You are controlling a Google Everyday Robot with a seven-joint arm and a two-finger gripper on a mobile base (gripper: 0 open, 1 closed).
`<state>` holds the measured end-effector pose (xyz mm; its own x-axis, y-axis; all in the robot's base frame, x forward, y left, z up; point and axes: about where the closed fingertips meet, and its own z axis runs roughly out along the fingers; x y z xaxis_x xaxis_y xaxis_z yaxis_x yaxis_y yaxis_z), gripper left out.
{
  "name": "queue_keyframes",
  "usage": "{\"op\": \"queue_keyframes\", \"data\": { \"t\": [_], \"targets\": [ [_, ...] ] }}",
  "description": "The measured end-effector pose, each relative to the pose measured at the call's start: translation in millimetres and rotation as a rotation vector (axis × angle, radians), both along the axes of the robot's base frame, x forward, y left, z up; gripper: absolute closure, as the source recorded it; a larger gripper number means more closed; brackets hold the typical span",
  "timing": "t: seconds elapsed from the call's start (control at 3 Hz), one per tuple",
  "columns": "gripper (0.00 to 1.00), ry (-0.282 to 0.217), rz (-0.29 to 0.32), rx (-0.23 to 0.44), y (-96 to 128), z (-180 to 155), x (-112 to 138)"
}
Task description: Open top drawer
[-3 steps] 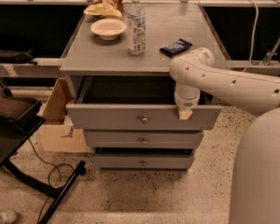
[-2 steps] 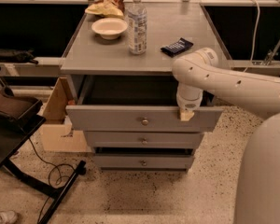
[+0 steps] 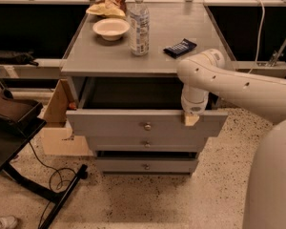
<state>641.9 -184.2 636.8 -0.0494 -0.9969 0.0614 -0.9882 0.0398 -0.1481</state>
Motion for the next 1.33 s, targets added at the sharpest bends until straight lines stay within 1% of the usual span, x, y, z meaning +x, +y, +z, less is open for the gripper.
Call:
{"op": "queue_keyframes", "data": {
  "t": [0.33, 0.67, 1.33],
  "targets": [
    [1.00, 0.028, 0.018, 0.015, -1, 0, -11],
    [1.00, 0.028, 0.018, 0.015, -1, 0, -11],
    [1.00, 0.080, 0.063, 0.052, -1, 1, -33]
  ]
}}
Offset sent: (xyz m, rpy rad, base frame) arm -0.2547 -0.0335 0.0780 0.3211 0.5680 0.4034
